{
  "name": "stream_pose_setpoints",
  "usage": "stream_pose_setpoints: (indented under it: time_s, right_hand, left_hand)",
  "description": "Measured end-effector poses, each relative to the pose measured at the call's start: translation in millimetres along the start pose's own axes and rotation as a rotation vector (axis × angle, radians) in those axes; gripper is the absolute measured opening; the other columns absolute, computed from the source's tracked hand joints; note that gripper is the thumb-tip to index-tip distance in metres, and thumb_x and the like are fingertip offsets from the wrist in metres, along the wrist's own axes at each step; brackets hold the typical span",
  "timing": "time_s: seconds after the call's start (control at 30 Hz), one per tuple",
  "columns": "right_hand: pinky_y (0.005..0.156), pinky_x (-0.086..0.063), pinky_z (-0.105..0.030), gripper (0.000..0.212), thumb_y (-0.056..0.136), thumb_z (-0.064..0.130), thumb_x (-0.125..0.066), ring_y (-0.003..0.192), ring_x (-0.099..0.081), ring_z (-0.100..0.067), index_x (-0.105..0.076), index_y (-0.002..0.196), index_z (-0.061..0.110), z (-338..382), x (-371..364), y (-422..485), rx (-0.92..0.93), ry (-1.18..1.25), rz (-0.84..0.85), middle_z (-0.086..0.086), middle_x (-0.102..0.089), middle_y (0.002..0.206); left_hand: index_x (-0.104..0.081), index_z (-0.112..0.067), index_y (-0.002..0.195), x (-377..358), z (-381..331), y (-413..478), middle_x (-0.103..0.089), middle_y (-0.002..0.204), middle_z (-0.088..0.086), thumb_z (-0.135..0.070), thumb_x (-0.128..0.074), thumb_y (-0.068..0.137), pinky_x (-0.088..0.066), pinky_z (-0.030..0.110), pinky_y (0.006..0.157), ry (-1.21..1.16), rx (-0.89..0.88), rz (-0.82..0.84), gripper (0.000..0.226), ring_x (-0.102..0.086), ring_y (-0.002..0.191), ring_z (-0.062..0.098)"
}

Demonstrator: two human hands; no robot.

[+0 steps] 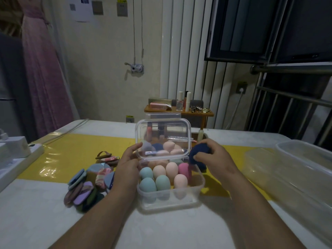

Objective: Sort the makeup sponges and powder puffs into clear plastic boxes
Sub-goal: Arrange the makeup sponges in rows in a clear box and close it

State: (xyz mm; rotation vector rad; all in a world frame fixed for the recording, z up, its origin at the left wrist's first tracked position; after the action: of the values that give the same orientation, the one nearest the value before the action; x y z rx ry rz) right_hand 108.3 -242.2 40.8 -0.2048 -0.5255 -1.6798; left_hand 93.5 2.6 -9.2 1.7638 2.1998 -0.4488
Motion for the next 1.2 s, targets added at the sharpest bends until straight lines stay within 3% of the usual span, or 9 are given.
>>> stream_pose_setpoints:
  time_s: [0.13,0.27,0.47,0.57,0.67,0.83,0.97,1.2]
  right_hand:
    - [0.061,-0.051,-0.026,0.014,0.078,0.024,-0.071,0.08,-0.061,-0.018,-0.06,0.086,0.027,13,-22,-10,0.048,-0.266,0.189,0.001,-0.064,0.088]
    - [0.058,-0.041,-0.026,0.017,0.075,0.039,-0.067,0.073,-0.055,-0.014,-0.053,0.079,0.03,19,-33,-17,0.051,-0.612,0.266,0.006,-0.059,0.08]
    - [0.058,-0.04,-0.028,0.011,0.075,0.029,-0.063,0.076,-0.053,-0.012,-0.058,0.085,0.03,19,-53,-19,0.027,-0.886,0.375,0.007,-0.058,0.085]
    - [0.061,-0.042,-0.028,0.013,0.076,0.019,-0.062,0.078,-0.053,-0.014,-0.057,0.082,0.03,12,-56,-16,-0.012,-0.857,0.415,0.005,-0.057,0.087]
    - [0.067,-0.046,-0.031,0.021,0.075,0.009,-0.063,0.087,-0.056,-0.02,-0.055,0.078,0.028,3,-55,-15,-0.041,-0.673,0.456,0.001,-0.058,0.093]
    - [0.082,-0.056,-0.035,0.033,0.075,0.0,-0.069,0.098,-0.06,-0.019,-0.068,0.093,0.028,-4,-55,-18,-0.048,-0.457,0.531,0.005,-0.064,0.103]
    - [0.083,-0.056,-0.031,0.023,0.077,0.01,-0.069,0.096,-0.061,-0.019,-0.072,0.09,0.03,-2,-63,-19,-0.029,-0.584,0.53,0.005,-0.065,0.101]
    - [0.07,-0.049,-0.031,0.019,0.077,0.019,-0.071,0.084,-0.057,-0.02,-0.055,0.075,0.029,0,-63,-16,-0.052,-0.804,0.451,0.001,-0.061,0.091]
  left_hand:
    - [-0.068,-0.031,0.114,-1,-2,-2,-0.068,0.108,0.002,0.01,-0.038,0.087,-0.059,0.036,0.065,0.004,0.001,0.007,0.057,-0.071,0.088,0.027]
    - [-0.069,-0.03,0.112,-2,-3,-2,-0.071,0.105,0.003,0.009,-0.039,0.088,-0.059,0.036,0.064,0.0,-0.005,0.01,0.055,-0.073,0.081,0.025]
    - [-0.068,-0.031,0.112,-2,-2,-4,-0.069,0.103,0.001,0.009,-0.038,0.088,-0.06,0.037,0.067,0.005,0.01,0.012,0.055,-0.071,0.085,0.027]
    - [-0.067,-0.029,0.114,-3,-3,-5,-0.068,0.105,0.001,0.009,-0.038,0.09,-0.059,0.037,0.068,0.007,0.005,0.015,0.054,-0.07,0.086,0.026]
    - [-0.067,-0.03,0.113,-3,-3,-5,-0.068,0.104,0.002,0.008,-0.039,0.09,-0.06,0.038,0.069,0.005,0.004,0.013,0.053,-0.071,0.085,0.026]
    - [-0.068,-0.03,0.111,-2,-2,-4,-0.068,0.107,0.003,0.01,-0.038,0.088,-0.061,0.043,0.075,0.008,0.004,0.011,0.055,-0.069,0.09,0.029]
    - [-0.069,-0.03,0.11,-3,-1,-3,-0.068,0.105,0.002,0.011,-0.038,0.088,-0.059,0.038,0.067,-0.001,0.004,0.009,0.055,-0.07,0.086,0.027]
    - [-0.068,-0.031,0.112,-2,-1,-3,-0.068,0.106,0.002,0.009,-0.038,0.09,-0.06,0.037,0.066,0.013,0.002,0.009,0.054,-0.07,0.088,0.027]
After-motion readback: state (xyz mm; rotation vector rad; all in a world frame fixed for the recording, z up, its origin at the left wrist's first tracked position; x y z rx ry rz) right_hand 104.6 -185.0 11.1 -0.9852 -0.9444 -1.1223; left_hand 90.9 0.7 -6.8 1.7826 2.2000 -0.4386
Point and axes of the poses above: each hand's wrist, its own y-axis towards the middle knuckle, its own x-axis out of the back of the hand, z = x × y, the point moved 10 cm from there along y, towards the middle knuckle
